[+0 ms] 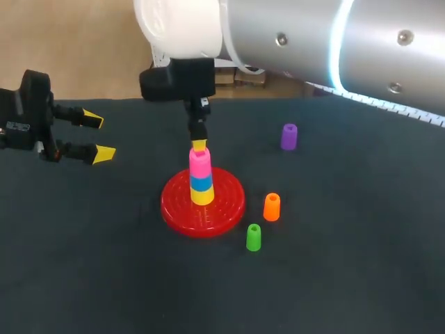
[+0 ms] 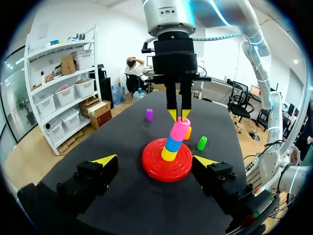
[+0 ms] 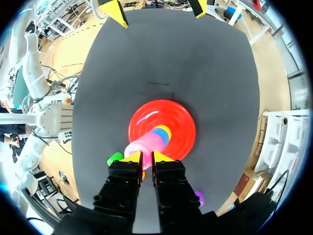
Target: Pick up and stack the cylinders on the red base in this order: pink,purple,orange,green
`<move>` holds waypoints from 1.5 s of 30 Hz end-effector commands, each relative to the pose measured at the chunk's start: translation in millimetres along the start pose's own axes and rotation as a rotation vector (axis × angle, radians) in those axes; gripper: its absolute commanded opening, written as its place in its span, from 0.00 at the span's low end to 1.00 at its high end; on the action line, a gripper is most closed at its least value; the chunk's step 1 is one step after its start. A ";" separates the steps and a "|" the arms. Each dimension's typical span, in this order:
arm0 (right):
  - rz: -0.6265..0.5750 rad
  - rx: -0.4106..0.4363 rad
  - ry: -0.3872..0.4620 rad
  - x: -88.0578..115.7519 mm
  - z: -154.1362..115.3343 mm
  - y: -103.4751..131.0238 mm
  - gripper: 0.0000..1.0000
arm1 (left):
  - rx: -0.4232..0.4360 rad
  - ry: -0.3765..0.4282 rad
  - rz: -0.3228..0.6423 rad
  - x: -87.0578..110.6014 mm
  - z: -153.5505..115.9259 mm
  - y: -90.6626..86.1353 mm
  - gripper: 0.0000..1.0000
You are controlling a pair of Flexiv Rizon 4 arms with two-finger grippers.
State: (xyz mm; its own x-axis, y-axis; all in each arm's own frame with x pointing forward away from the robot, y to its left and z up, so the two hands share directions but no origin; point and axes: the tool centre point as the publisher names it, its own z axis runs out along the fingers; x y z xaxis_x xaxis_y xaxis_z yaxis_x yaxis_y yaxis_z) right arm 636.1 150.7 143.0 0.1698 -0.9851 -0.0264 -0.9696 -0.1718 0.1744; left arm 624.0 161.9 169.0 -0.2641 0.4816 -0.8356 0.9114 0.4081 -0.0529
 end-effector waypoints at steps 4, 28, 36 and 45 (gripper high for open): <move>0.015 0.049 0.026 -0.6 21.3 -6.4 0.00 | 0.002 -0.003 0.003 1.6 1.1 1.8 1.00; -0.024 0.279 -0.025 -5.6 -54.0 -7.1 1.00 | 0.002 -0.003 0.003 1.6 1.1 1.8 1.00; -0.013 0.298 -0.003 11.8 -58.0 18.5 1.00 | 0.002 -0.003 0.003 1.6 1.1 1.8 1.00; 0.191 0.291 -0.032 53.9 -29.1 60.8 1.00 | 0.002 -0.003 0.003 1.6 1.1 1.8 1.00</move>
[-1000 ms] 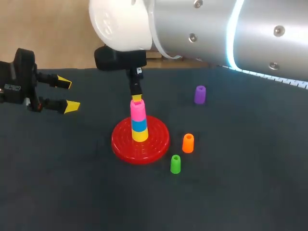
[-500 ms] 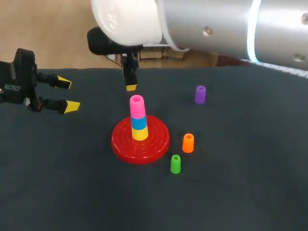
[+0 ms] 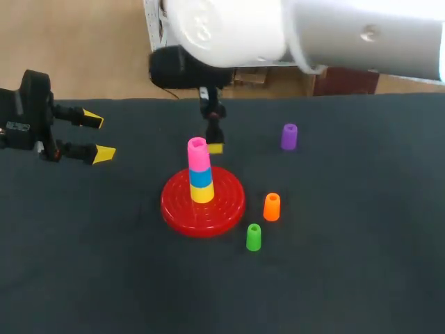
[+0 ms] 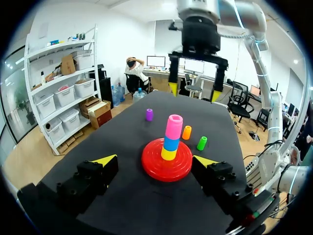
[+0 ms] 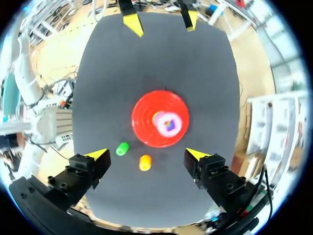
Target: Pick up and stack the cylinders on the red base in this order: pink,purple,orange,green
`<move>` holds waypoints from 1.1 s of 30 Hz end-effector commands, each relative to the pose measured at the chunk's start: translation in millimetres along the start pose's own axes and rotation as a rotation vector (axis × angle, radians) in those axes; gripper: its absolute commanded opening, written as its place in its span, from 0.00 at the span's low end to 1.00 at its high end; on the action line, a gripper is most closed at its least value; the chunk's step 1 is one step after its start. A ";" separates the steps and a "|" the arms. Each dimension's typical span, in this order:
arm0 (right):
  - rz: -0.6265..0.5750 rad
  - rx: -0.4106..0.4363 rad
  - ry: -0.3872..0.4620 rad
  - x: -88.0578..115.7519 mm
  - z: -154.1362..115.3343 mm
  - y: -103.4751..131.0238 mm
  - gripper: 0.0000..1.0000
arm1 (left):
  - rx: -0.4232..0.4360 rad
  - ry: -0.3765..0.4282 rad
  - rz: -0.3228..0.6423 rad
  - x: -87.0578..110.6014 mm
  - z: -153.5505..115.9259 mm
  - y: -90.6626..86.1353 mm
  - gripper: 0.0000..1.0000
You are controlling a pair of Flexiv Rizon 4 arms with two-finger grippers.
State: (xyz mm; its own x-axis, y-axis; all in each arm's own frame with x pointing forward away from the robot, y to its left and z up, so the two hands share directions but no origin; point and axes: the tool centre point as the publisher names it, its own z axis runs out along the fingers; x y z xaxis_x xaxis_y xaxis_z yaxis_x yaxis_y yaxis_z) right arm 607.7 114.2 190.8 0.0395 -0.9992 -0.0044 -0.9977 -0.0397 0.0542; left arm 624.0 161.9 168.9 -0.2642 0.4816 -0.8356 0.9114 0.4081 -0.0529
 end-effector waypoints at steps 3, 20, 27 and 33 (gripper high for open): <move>0.150 0.134 -0.027 40.9 16.8 14.8 1.00 | 0.002 -0.003 0.003 1.6 1.1 1.8 1.00; 0.461 -0.088 0.026 152.5 54.5 -74.1 1.00 | 0.002 -0.003 0.003 1.6 1.1 1.8 1.00; 0.414 -0.057 0.023 159.1 45.0 -106.9 1.00 | 0.002 -0.003 0.003 1.6 1.1 1.8 1.00; 0.414 -0.057 0.023 159.1 45.0 -106.9 1.00 | 0.002 -0.003 0.003 1.6 1.1 1.8 1.00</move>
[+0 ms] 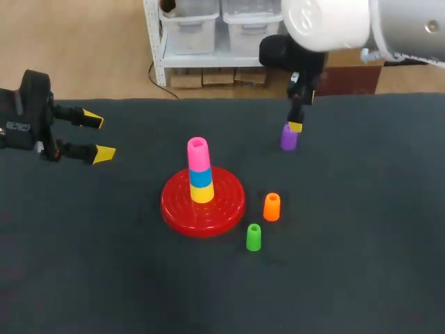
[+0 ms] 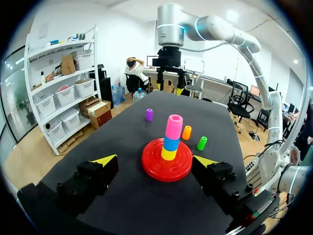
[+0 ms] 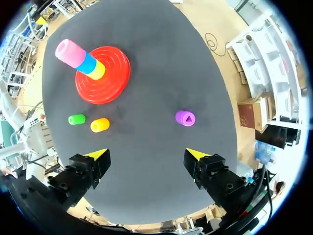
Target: Pick up and stack the cylinders on the red base in this order: pink,purple,orange,green
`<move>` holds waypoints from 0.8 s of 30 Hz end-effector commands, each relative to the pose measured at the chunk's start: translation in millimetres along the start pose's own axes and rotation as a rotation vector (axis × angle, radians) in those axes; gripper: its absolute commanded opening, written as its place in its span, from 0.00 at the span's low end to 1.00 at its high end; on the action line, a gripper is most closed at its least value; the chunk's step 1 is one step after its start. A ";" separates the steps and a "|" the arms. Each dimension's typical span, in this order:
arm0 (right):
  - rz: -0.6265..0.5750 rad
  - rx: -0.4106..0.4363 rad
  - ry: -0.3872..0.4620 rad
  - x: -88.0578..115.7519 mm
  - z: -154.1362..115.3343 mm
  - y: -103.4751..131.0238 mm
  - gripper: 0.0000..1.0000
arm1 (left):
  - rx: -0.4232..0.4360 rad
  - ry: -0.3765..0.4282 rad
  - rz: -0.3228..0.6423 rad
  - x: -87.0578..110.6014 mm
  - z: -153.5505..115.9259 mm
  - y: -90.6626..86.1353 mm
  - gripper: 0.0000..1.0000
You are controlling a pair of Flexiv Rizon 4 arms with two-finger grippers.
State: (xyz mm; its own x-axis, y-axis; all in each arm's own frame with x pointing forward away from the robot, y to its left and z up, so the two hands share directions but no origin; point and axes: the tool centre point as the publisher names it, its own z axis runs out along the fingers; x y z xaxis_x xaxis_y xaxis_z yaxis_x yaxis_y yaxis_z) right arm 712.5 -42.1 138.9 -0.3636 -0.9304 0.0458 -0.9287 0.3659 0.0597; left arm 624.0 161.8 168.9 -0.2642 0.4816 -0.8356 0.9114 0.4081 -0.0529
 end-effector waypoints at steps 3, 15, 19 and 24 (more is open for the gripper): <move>-0.001 -0.042 0.006 -3.6 -0.9 -4.7 1.00 | 0.002 -0.003 0.003 1.6 1.0 1.8 1.00; 0.056 -0.039 0.073 -7.5 14.4 -8.8 1.00 | 0.002 -0.003 0.003 1.6 1.0 1.8 1.00; 0.143 -0.021 0.049 -7.8 26.6 -25.0 1.00 | 0.002 -0.003 0.003 1.6 1.0 1.8 1.00; 0.144 -0.013 -0.042 -11.3 42.1 -41.1 1.00 | 0.002 -0.003 0.003 1.6 1.0 1.8 1.00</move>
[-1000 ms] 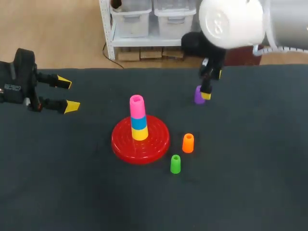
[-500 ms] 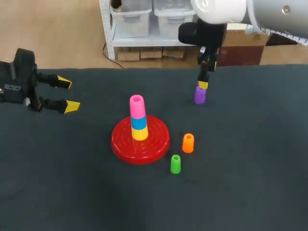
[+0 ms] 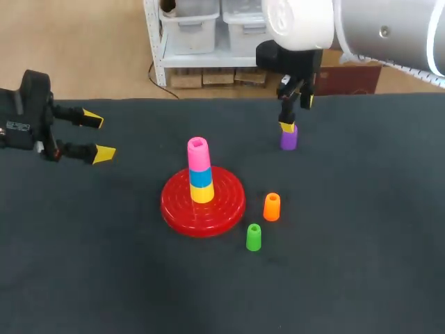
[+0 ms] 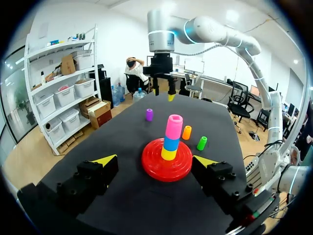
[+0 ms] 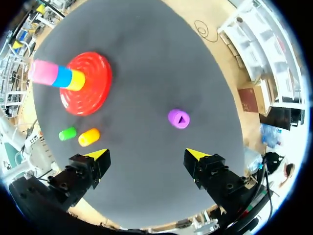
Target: Pick up and stack the cylinders on the red base in this order: pink,purple,orange,green
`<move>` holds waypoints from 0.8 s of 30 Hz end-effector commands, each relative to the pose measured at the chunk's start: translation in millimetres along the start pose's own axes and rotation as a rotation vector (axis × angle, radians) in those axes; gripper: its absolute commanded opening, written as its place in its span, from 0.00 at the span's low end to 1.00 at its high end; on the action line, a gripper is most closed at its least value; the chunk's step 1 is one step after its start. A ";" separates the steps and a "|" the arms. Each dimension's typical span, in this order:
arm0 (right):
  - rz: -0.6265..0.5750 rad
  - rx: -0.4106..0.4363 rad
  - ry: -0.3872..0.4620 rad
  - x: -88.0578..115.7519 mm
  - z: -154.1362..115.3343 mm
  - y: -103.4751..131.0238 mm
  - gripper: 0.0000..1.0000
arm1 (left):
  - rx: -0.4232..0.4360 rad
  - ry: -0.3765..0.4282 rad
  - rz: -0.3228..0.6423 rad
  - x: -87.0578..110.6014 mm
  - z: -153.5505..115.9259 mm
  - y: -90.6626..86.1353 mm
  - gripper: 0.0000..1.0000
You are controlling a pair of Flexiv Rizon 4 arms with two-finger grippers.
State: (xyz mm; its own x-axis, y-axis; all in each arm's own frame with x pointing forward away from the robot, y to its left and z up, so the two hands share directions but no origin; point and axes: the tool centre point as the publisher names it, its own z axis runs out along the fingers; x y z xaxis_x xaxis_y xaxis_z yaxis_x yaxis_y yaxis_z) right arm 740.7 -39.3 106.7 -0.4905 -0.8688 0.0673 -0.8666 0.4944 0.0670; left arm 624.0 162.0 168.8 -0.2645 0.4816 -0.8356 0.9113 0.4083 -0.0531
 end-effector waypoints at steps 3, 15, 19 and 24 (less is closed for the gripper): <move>0.019 -0.018 -0.070 -2.7 21.7 -24.4 1.00 | 0.002 -0.003 0.003 1.4 1.1 1.7 1.00; 0.086 -0.048 0.007 -26.9 34.1 -51.6 1.00 | 0.002 -0.003 0.003 1.4 1.1 1.7 1.00; 0.082 -0.035 0.018 -31.4 39.1 -55.7 1.00 | 0.002 -0.003 0.003 1.4 1.1 1.7 1.00; 0.091 -0.052 0.020 -31.9 51.0 -61.3 1.00 | 0.002 -0.003 0.003 1.4 1.1 1.7 1.00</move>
State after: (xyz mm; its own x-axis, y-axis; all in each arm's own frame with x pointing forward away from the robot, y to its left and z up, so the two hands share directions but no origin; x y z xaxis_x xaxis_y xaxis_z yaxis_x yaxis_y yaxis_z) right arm 792.2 -44.7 55.2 -0.5697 -0.8201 0.0533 -0.8154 0.5722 0.0879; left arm 624.0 161.8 168.9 -0.2642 0.4816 -0.8356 0.9114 0.4080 -0.0530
